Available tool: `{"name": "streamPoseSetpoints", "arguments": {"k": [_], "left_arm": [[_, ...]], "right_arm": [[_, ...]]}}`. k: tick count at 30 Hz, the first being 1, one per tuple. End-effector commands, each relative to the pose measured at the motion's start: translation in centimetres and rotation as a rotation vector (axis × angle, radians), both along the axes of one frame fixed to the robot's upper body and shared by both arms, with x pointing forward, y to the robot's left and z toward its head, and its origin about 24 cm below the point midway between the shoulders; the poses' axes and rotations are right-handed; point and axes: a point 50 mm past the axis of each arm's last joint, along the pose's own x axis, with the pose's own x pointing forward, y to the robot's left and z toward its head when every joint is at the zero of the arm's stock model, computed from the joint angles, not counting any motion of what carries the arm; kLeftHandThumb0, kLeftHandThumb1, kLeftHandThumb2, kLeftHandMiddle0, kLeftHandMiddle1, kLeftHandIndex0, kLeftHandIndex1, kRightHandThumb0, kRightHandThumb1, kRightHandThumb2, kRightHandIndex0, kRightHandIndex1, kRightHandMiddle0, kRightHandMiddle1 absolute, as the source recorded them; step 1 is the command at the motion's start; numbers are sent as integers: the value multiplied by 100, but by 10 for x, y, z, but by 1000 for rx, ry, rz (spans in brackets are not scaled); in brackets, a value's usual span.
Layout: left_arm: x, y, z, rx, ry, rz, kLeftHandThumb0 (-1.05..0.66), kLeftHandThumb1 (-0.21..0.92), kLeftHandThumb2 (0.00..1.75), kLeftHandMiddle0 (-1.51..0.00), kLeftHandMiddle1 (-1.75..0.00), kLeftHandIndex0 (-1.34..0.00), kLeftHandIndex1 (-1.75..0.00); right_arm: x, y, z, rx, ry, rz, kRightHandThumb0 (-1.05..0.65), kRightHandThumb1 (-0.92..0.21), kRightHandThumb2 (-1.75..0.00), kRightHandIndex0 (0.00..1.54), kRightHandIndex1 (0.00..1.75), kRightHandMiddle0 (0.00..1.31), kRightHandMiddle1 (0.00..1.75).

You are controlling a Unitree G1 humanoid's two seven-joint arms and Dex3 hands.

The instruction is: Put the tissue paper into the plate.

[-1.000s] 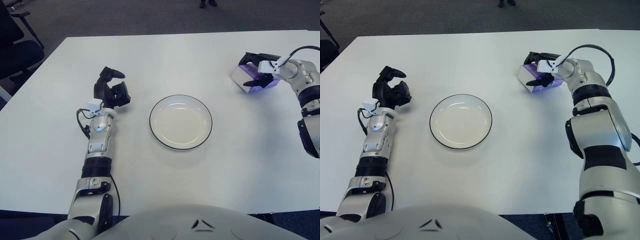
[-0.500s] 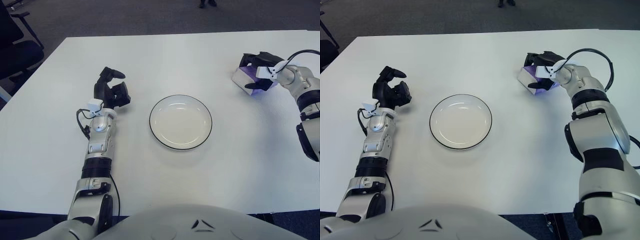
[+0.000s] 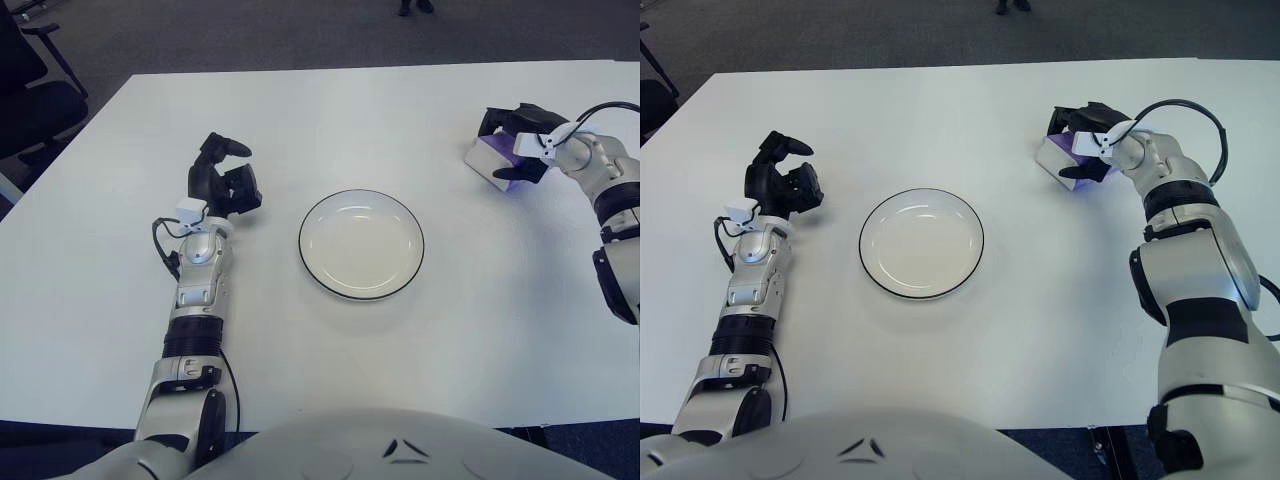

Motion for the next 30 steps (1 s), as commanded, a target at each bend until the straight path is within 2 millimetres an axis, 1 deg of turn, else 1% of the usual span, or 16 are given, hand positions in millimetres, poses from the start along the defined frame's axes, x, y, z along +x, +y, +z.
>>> {"name": "streamPoseSetpoints", "arguments": {"k": [1, 5, 9, 12, 14, 25, 30], "left_arm": [[-53, -6, -90, -84, 327, 55, -47, 34, 129, -132, -175, -60, -175], [-53, -6, -90, -89, 328, 49, -47, 33, 130, -132, -175, -60, -175], [-53, -6, -90, -93, 330, 46, -47, 33, 130, -132, -175, -60, -175], [-53, -6, -90, -94, 331, 43, -47, 33, 130, -132, -175, -60, -175], [-52, -6, -90, -93, 332, 38, -47, 33, 130, -132, -175, -60, -175], [-51, -7, -91, -94, 340, 28, -47, 34, 129, -132, -175, -60, -175], [-51, -7, -91, -92, 342, 23, -47, 34, 129, -132, -175, -60, -175]], "right_arm": [[-12, -7, -34, 35, 95, -20, 0, -5, -149, 92, 134, 67, 175], [-13, -7, -32, 63, 67, -11, 0, -5, -152, 90, 142, 64, 175], [-13, -6, -31, 71, 27, -6, 0, -5, -152, 90, 145, 62, 175], [-13, -6, -29, 88, -10, -3, 0, -6, -153, 88, 150, 60, 175], [-13, -4, -24, 118, -55, 7, 0, -7, -154, 87, 153, 59, 175], [-13, -3, -13, 192, -245, -7, 0, -8, -154, 85, 158, 57, 175], [-11, 1, -4, 239, -337, -7, 0, -9, -154, 84, 159, 56, 175]]}}
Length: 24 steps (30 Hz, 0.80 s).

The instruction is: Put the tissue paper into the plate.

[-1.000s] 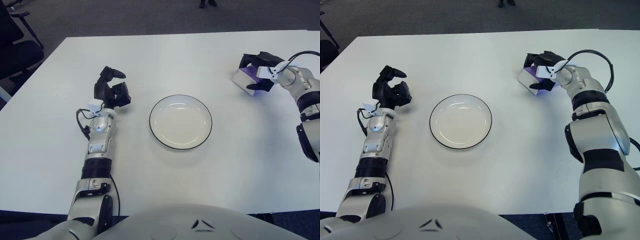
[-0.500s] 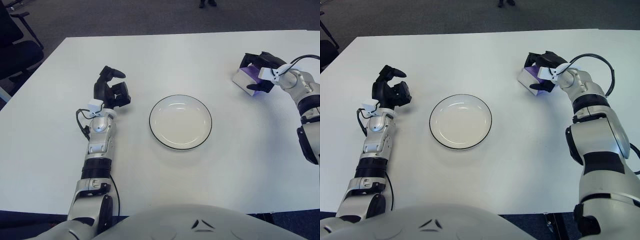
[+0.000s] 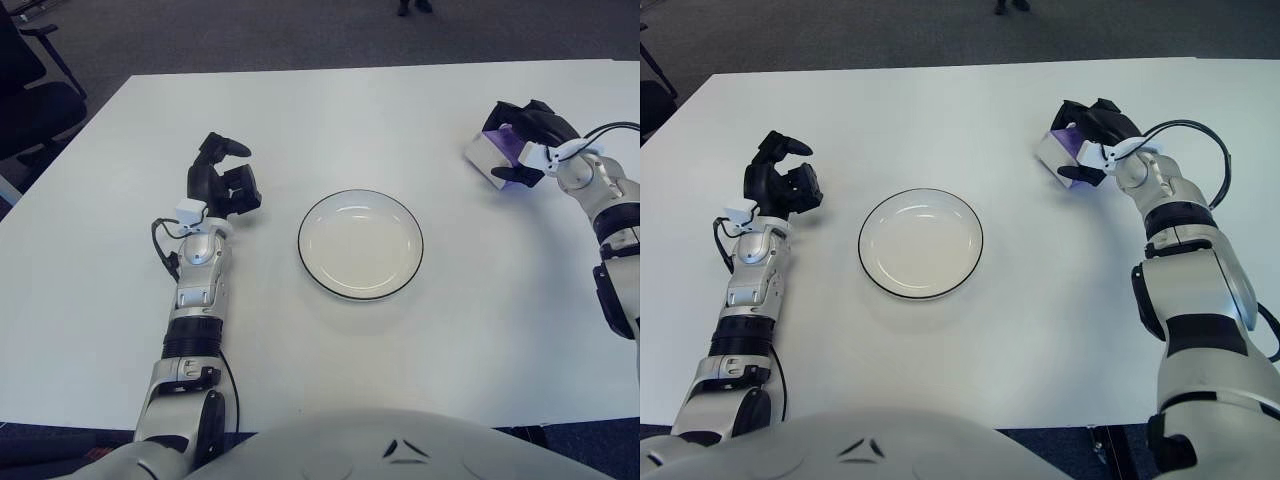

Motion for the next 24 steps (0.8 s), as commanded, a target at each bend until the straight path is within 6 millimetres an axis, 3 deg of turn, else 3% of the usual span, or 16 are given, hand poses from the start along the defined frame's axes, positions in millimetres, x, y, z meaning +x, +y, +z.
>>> {"name": "streamPoseSetpoints", "arguments": {"k": [1, 8, 24], "left_arm": [[-50, -8, -91, -93, 347, 24, -47, 34, 129, -132, -175, -60, -175], [-50, -8, -92, -85, 360, 26, -47, 34, 129, -131, -175, -60, -175], [-49, -8, -93, -78, 372, 19, -46, 38, 123, -130, -175, -56, -175]], "right_arm": [[1, 9, 6, 86, -115, 15, 0, -9, -154, 84, 160, 56, 175], [0, 24, 23, 192, -229, 80, 0, -9, -154, 83, 161, 56, 175], [-9, 35, 40, 265, -277, 121, 0, -7, -157, 82, 165, 57, 175]]}}
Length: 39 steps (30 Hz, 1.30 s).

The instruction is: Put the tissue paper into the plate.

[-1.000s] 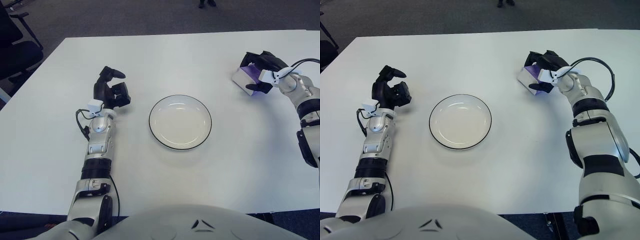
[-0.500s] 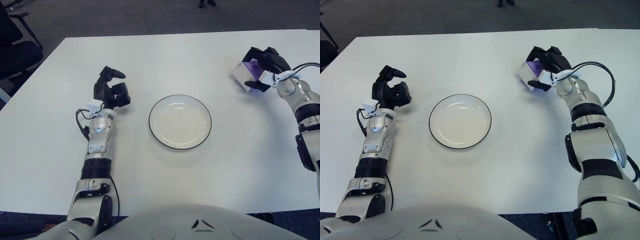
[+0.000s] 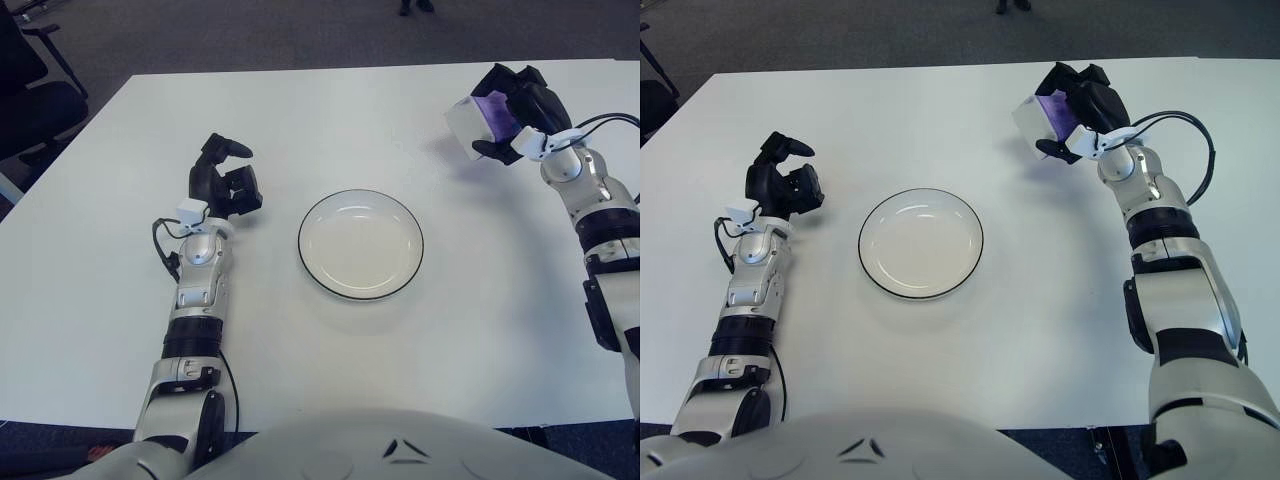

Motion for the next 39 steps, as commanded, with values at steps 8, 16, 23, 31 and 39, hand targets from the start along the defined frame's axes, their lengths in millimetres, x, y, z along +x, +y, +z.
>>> {"name": "streamPoseSetpoints", "arguments": {"k": [8, 16, 23, 31, 39], "left_arm": [[-49, -6, -94, -89, 364, 23, -45, 39, 123, -130, -175, -55, -175], [-47, -7, -95, -92, 365, 6, -45, 39, 123, -130, -175, -55, -175], [-46, -6, -96, -89, 368, 1, -46, 39, 123, -130, -175, -56, -175], [-45, -5, -96, -81, 368, 0, -46, 38, 124, -130, -175, -56, -175], [-43, -4, -97, -82, 370, -3, -46, 38, 124, -130, -175, -57, -175]], "right_arm": [[-14, 10, 17, 88, -45, 33, 0, -6, -158, 82, 166, 58, 175], [-21, 27, 24, 113, -69, 96, 0, -6, -160, 82, 168, 58, 175], [-33, 39, 32, 112, -51, 153, 0, -5, -161, 83, 169, 59, 175], [-40, 59, 39, 84, -56, 229, 0, -1, -164, 86, 166, 61, 175], [-43, 84, 40, 59, -69, 346, 0, -3, -163, 84, 169, 60, 175]]}}
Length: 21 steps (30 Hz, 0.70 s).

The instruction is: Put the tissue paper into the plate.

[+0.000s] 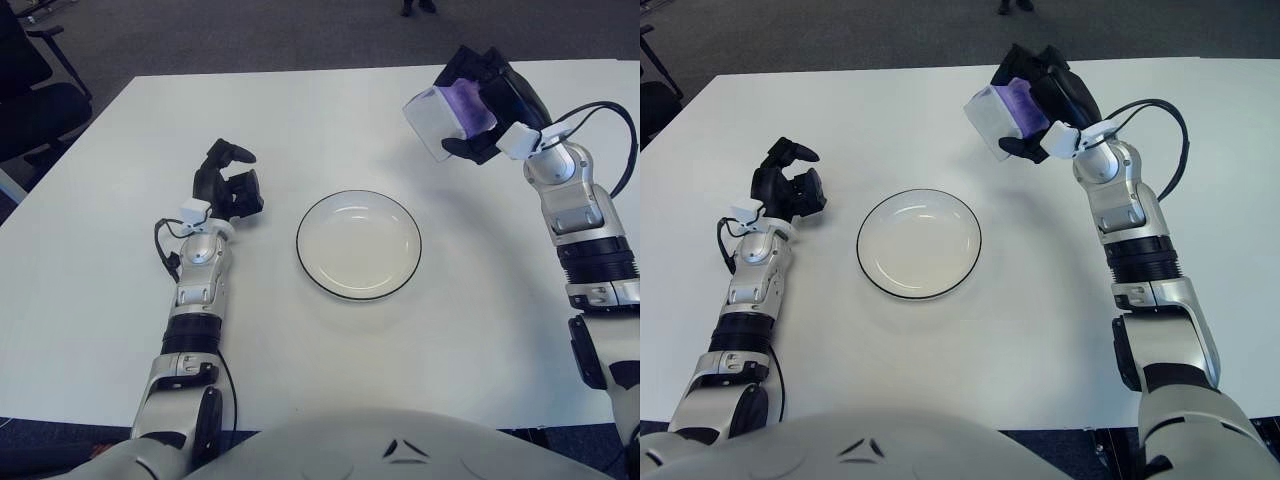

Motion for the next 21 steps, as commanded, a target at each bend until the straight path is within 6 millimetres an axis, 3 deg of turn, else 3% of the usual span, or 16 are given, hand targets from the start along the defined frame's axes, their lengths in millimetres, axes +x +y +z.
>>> {"name": "streamPoseSetpoints", "arguments": {"k": [1, 6, 13, 21], "left_arm": [[-47, -5, -85, -89, 316, 32, -46, 38, 124, -130, -175, -57, -175], [-46, -5, -86, -96, 315, 28, -46, 38, 124, -130, -175, -56, -175], [-46, -4, -86, -89, 309, 21, -46, 37, 126, -131, -175, -57, -175], [-45, -4, -86, -96, 305, 18, -46, 37, 125, -130, -175, -57, -175]], "right_arm": [[-5, 24, 7, 2, -46, 111, 0, -4, -162, 83, 169, 59, 175], [-7, 36, 8, 6, -66, 185, 0, -7, -160, 80, 172, 57, 175], [-12, 53, 9, -19, -130, 225, 0, 5, -173, 86, 174, 69, 172], [-17, 63, 12, -36, -176, 258, 0, 8, -175, 88, 175, 73, 169]]}}
